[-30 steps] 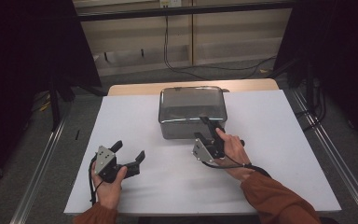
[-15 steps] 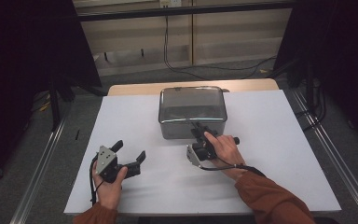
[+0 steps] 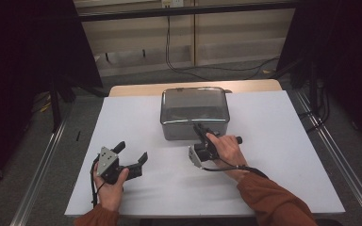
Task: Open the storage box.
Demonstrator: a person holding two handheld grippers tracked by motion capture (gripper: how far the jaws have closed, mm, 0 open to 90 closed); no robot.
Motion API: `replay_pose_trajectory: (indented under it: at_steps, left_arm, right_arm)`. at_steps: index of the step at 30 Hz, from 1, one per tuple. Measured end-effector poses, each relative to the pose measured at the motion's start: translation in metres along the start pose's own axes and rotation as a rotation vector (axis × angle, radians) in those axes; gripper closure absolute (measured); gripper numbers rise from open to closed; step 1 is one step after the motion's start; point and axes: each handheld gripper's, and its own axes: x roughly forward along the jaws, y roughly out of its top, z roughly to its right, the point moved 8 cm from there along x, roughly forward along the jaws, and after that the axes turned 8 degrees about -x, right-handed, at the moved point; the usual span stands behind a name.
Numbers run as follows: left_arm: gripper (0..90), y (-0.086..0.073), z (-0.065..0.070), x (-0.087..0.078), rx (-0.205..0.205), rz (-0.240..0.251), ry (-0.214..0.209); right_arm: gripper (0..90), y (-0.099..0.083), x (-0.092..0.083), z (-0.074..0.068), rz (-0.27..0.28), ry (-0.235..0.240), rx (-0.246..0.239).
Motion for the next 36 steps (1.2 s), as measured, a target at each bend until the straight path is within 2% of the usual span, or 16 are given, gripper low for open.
replay_pose_trajectory:
  at_steps: [6, 8, 14, 18, 22, 28, 30, 32, 33, 34, 35, 36]
  left_arm:
    - [6.8, 0.0, 0.001, 0.0, 0.001, -0.005, -0.014]
    - [6.8, 0.001, 0.0, 0.001, -0.005, -0.007, -0.007]
    - [7.1, 0.002, 0.0, 0.002, -0.003, -0.009, -0.021]
    - [7.1, 0.005, 0.004, 0.004, -0.016, -0.007, -0.038]
    - [6.8, 0.005, 0.009, 0.006, 0.013, -0.029, -0.064]
    - [4.3, 0.007, 0.009, 0.009, 0.011, -0.018, -0.085]
    - [2.3, 0.008, 0.011, 0.011, -0.007, -0.011, -0.093]
    - [2.3, 0.008, 0.011, 0.014, 0.013, -0.017, -0.085]
    - [2.3, 0.009, 0.012, 0.015, 0.007, -0.013, -0.087]
    - [2.3, 0.009, 0.012, 0.016, 0.024, -0.019, -0.099]
    - [2.3, 0.01, 0.013, 0.017, 0.015, -0.013, -0.102]
    - [2.3, 0.011, 0.013, 0.018, 0.026, -0.01, -0.105]
  right_arm:
    - [79.6, 0.0, 0.0, 0.001, 0.01, 0.001, -0.001]
    - [79.8, -0.001, 0.0, 0.002, 0.009, 0.0, 0.005]
    - [79.9, -0.001, -0.001, 0.005, 0.015, -0.004, 0.021]
    - [80.2, -0.002, -0.001, 0.009, 0.022, -0.013, 0.024]
    - [80.1, -0.003, -0.001, 0.011, 0.023, -0.007, 0.037]
    - [80.1, -0.003, -0.001, 0.013, 0.028, -0.009, 0.04]
    - [80.1, -0.002, -0.001, 0.015, 0.028, -0.01, 0.043]
    - [80.1, -0.003, -0.001, 0.016, 0.031, -0.012, 0.049]
    - [80.1, -0.003, -0.001, 0.017, 0.029, -0.012, 0.053]
    - [80.1, -0.003, -0.001, 0.017, 0.03, -0.013, 0.054]
    - [80.2, -0.003, -0.001, 0.018, 0.031, -0.016, 0.057]
    - [80.2, -0.003, -0.001, 0.019, 0.033, -0.017, 0.057]
